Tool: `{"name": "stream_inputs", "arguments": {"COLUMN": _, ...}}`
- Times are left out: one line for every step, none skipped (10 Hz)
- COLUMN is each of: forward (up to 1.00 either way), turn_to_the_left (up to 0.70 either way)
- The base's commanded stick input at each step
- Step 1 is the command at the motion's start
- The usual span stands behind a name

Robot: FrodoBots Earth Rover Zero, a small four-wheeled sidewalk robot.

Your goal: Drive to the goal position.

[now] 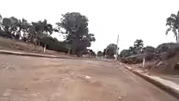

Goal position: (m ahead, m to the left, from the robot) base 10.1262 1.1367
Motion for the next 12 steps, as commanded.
{"name": "stream_inputs", "arguments": {"forward": 1.00, "turn_to_the_left": 0.00}}
{"name": "stream_inputs", "arguments": {"forward": 1.00, "turn_to_the_left": 0.00}}
{"name": "stream_inputs", "arguments": {"forward": 1.00, "turn_to_the_left": 0.00}}
{"name": "stream_inputs", "arguments": {"forward": 1.00, "turn_to_the_left": 0.00}}
{"name": "stream_inputs", "arguments": {"forward": 1.00, "turn_to_the_left": 0.00}}
{"name": "stream_inputs", "arguments": {"forward": 1.00, "turn_to_the_left": 0.00}}
{"name": "stream_inputs", "arguments": {"forward": 1.00, "turn_to_the_left": 0.00}}
{"name": "stream_inputs", "arguments": {"forward": 1.00, "turn_to_the_left": 0.00}}
{"name": "stream_inputs", "arguments": {"forward": 1.00, "turn_to_the_left": 0.00}}
{"name": "stream_inputs", "arguments": {"forward": 1.00, "turn_to_the_left": 0.00}}
{"name": "stream_inputs", "arguments": {"forward": 1.00, "turn_to_the_left": 0.00}}
{"name": "stream_inputs", "arguments": {"forward": 1.00, "turn_to_the_left": 0.00}}
